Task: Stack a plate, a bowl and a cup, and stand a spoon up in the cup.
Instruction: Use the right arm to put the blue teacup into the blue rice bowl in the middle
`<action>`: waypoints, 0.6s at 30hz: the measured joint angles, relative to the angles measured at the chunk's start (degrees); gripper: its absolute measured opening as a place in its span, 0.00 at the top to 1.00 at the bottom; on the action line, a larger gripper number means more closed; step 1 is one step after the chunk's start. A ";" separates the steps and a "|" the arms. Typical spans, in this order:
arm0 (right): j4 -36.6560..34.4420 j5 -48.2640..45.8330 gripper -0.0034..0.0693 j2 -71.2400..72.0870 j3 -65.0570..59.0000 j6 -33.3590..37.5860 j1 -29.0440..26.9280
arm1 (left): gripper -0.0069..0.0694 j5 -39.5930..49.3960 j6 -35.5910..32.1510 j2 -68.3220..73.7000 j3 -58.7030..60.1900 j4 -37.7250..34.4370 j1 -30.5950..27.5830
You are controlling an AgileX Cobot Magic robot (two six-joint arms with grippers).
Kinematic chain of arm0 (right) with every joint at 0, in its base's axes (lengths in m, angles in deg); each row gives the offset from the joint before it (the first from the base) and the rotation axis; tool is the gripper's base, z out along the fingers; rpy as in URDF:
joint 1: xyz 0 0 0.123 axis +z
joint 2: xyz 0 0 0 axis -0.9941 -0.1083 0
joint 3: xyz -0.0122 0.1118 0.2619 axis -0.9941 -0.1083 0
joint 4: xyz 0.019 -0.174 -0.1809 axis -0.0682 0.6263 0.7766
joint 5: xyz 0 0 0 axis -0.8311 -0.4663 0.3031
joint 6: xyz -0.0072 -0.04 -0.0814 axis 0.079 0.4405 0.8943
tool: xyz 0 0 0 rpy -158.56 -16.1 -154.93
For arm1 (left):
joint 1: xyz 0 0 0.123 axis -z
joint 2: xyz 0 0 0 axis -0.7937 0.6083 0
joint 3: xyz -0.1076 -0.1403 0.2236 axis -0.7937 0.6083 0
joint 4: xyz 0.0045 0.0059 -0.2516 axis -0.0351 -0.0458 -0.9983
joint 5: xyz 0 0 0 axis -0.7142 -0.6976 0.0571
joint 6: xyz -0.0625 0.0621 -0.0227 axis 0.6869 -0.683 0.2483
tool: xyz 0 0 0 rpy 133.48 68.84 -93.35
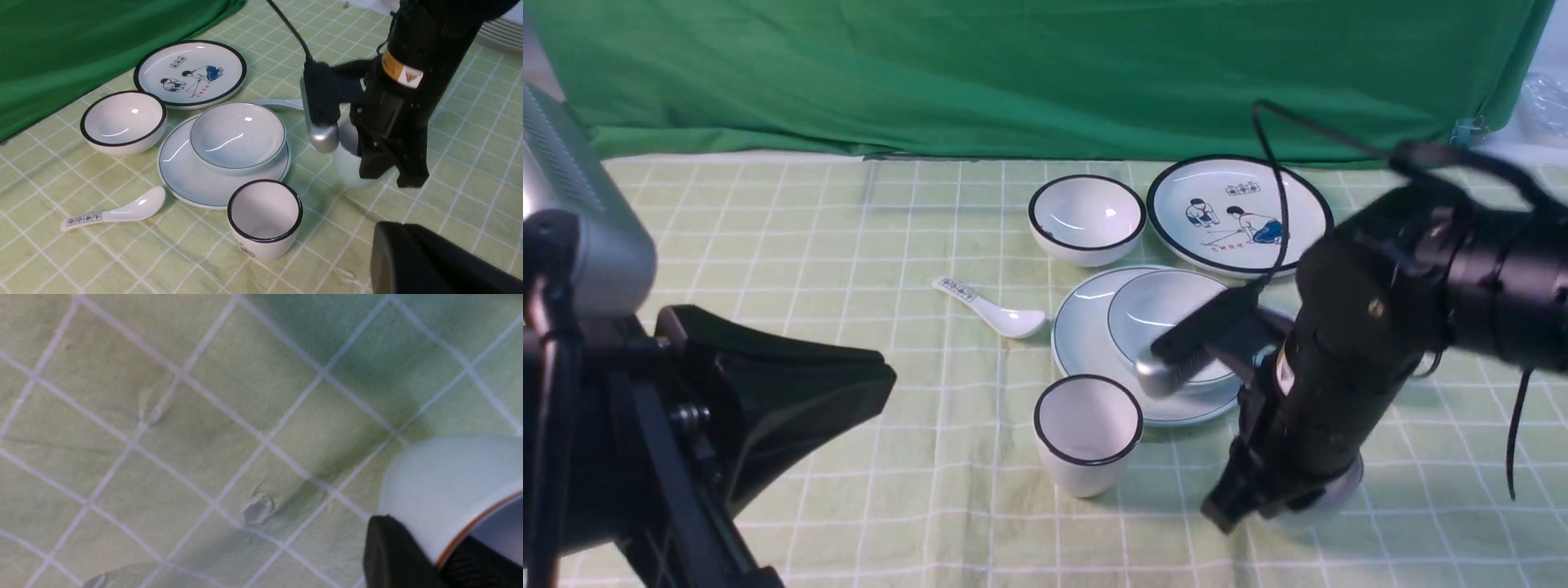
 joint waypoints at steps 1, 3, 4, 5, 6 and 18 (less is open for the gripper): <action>0.00 -0.27 0.83 0.58 1.91 0.40 -0.07 | 0.91 0.07 0.00 0.00 0.07 0.00 0.00; 0.00 -0.17 0.83 0.73 7.70 1.99 -0.71 | 0.91 0.12 0.00 0.00 0.07 0.00 0.00; -0.06 -0.17 0.83 0.14 10.30 2.62 -1.17 | 0.91 0.12 0.00 0.00 0.07 0.00 0.00; -0.12 -0.17 0.83 -1.13 12.86 2.99 -1.89 | 0.91 0.12 0.00 0.00 0.07 0.00 0.00; -0.12 -0.38 0.83 -3.34 17.19 3.76 -2.90 | 0.91 0.12 0.00 0.00 0.07 0.00 0.00; -0.30 -6.32 0.83 -24.58 36.53 6.98 -6.09 | 0.91 2.64 0.00 0.00 0.12 -1.24 0.00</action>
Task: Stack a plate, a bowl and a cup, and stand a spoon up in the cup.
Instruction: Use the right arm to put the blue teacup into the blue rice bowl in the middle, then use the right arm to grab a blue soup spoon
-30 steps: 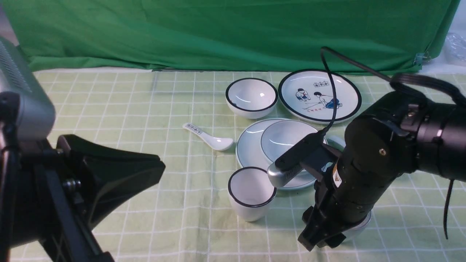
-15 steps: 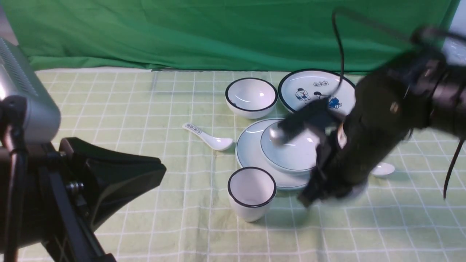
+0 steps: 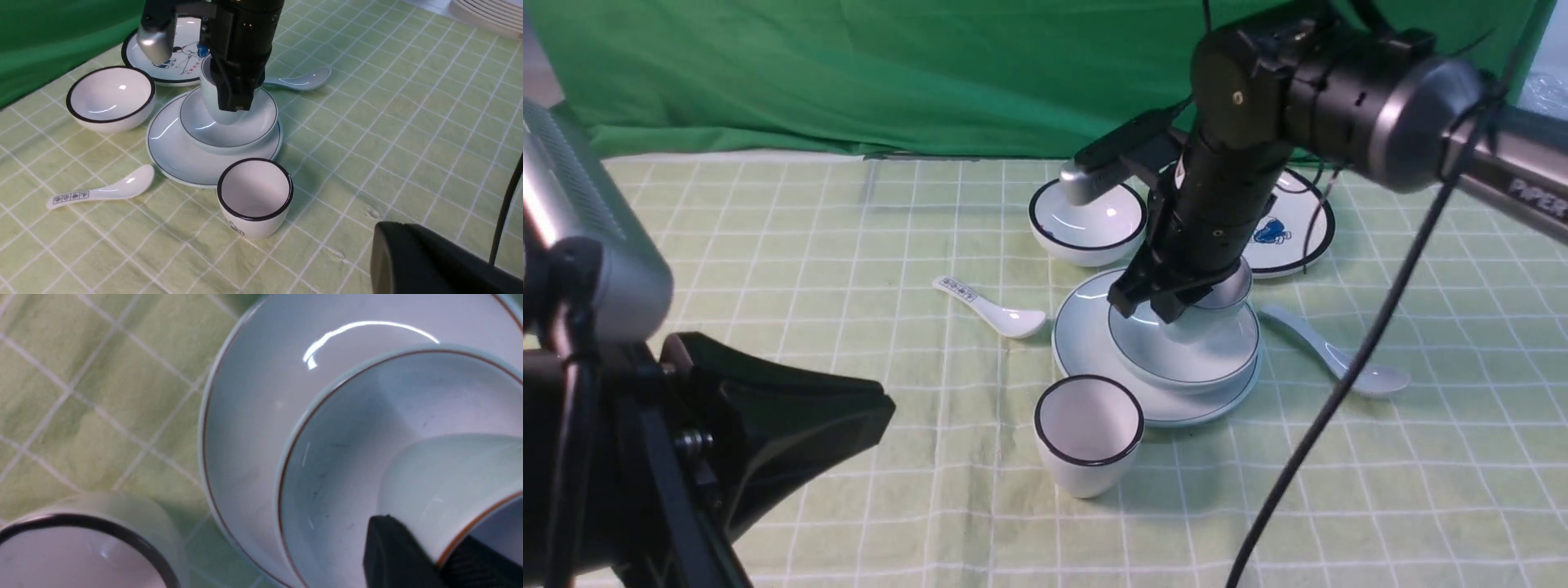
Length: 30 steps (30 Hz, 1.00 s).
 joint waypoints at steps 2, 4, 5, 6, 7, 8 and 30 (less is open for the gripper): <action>0.00 -0.33 0.83 -0.67 0.38 0.00 0.00 | 0.91 0.00 0.00 0.00 0.00 0.00 0.00; 0.00 -0.45 0.83 -1.22 0.43 0.02 0.00 | 0.91 0.00 0.00 0.00 0.00 0.00 0.00; 0.00 -0.59 0.83 -1.40 0.43 0.02 0.00 | 0.91 0.00 0.00 0.00 0.00 0.00 0.00; 0.00 -0.58 0.83 -1.50 0.43 0.02 0.00 | 0.91 0.00 0.00 0.00 0.00 0.00 0.00; 0.00 -0.60 0.83 -1.96 0.50 0.02 0.00 | 0.91 0.00 0.00 0.00 0.00 0.00 0.00; 0.00 -0.64 0.82 -2.20 0.50 -0.04 0.00 | 0.91 0.00 0.00 0.00 0.00 0.00 0.00; 4.15 -6.77 0.34 13.10 -0.46 4.29 -3.79 | 0.91 1.85 0.04 0.00 0.00 0.00 0.00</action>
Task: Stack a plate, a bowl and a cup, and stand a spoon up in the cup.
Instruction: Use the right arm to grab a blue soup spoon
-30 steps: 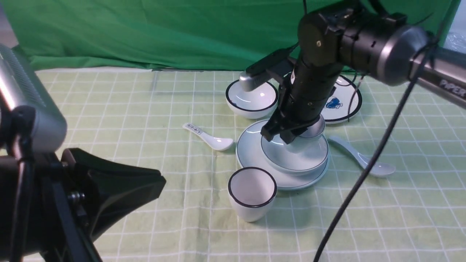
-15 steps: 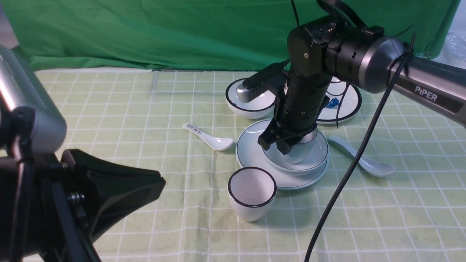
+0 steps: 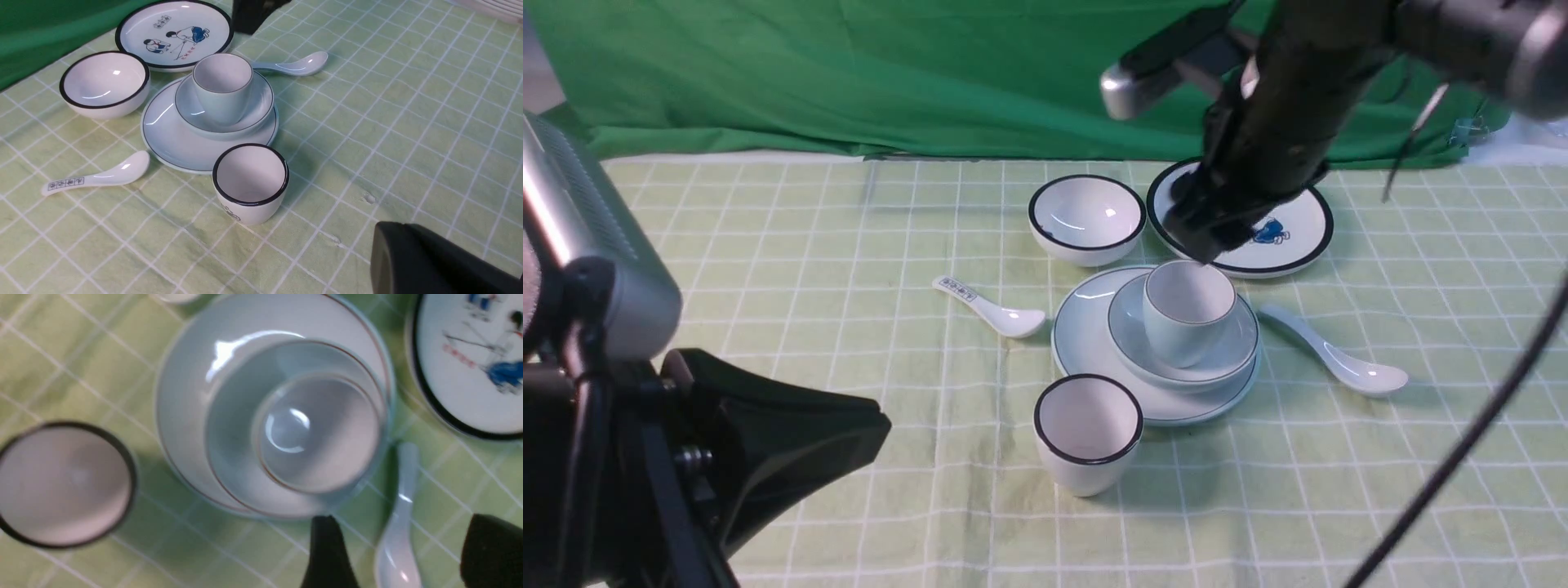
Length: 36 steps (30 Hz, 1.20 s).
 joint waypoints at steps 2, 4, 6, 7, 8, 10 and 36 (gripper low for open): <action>-1.20 -0.98 0.37 0.95 -1.41 3.05 -2.87 | 0.91 0.00 0.00 0.00 0.00 0.00 0.00; -6.90 0.04 0.39 0.76 -5.87 8.38 -9.76 | 0.91 0.05 0.00 0.00 0.00 0.00 0.00; -10.03 2.48 0.39 -0.51 -8.68 10.53 -13.52 | 0.91 0.11 0.00 0.00 0.00 0.00 0.00; -12.17 3.69 0.38 -1.28 -9.66 11.51 -14.90 | 0.91 0.15 0.00 0.00 0.00 0.00 0.00; -15.50 5.97 0.36 -3.71 -11.21 12.76 -17.71 | 0.91 0.15 -0.06 0.00 0.00 0.00 0.00; -17.60 8.12 0.36 -7.15 -11.75 14.19 -19.64 | 0.91 0.03 0.00 0.00 0.00 0.00 0.00; -15.91 19.68 0.72 -17.80 -11.51 12.12 -18.62 | 0.91 -3.78 -0.06 0.00 0.00 0.00 0.00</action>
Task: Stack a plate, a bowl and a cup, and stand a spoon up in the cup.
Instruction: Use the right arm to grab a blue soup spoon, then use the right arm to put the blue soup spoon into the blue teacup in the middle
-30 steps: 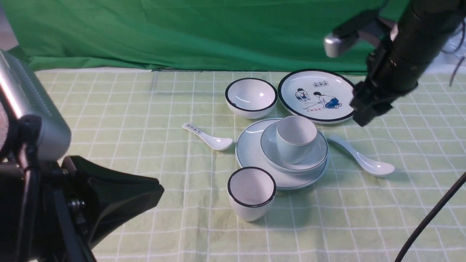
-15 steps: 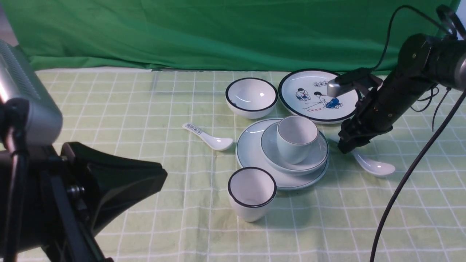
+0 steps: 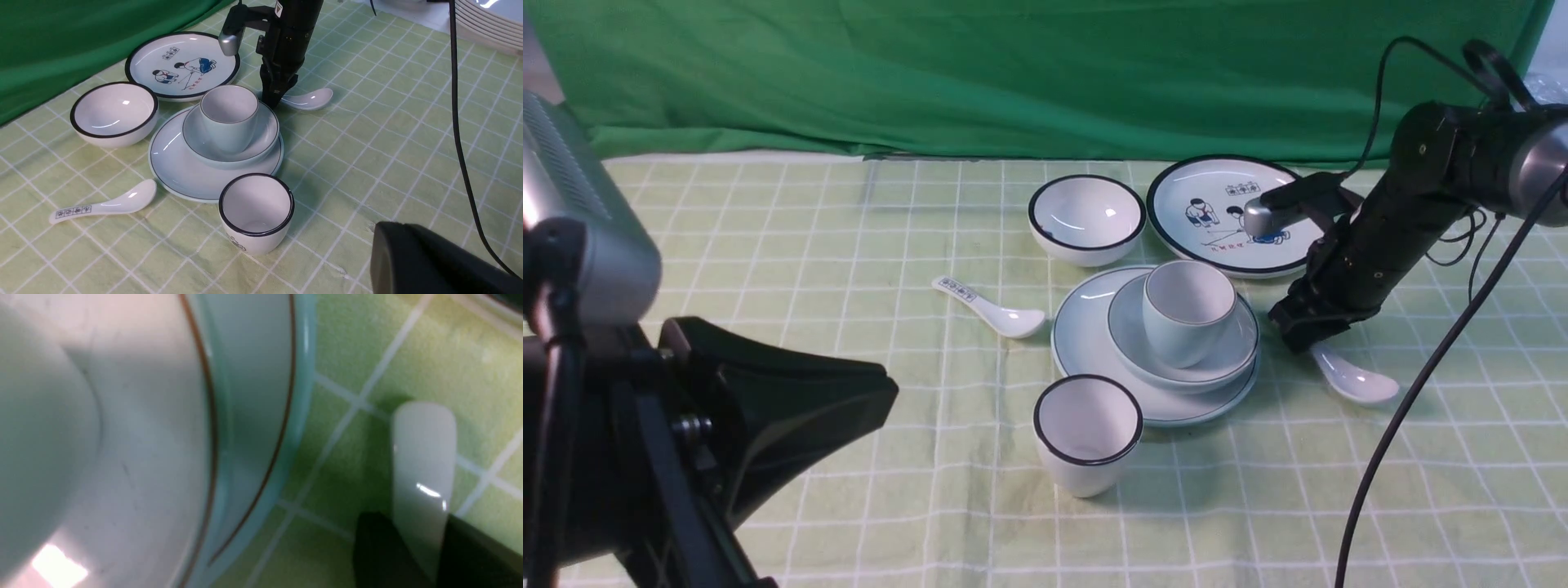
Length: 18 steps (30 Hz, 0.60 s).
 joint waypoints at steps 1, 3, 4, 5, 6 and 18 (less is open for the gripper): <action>0.14 -0.33 0.72 0.18 0.00 -0.20 0.00 | 0.91 0.00 0.00 0.00 0.00 0.00 0.00; 1.17 -3.70 0.72 2.46 -0.13 -1.96 0.00 | 0.91 0.06 -0.14 0.00 0.00 0.00 0.00; 1.17 -3.70 0.72 2.46 -0.13 -2.08 0.00 | 0.91 0.06 -0.14 0.00 0.00 0.00 0.00; 1.05 -4.96 0.72 6.14 -0.84 -2.80 0.00 | 0.91 0.06 -0.29 0.00 0.00 0.06 0.00; 0.44 -4.89 0.72 8.37 -1.56 -2.95 0.00 | 0.91 0.06 -0.36 0.00 0.00 0.21 0.00; -38.12 56.27 0.72 33.95 -35.14 21.73 14.79 | 0.91 0.00 -0.55 0.00 0.00 1.34 0.00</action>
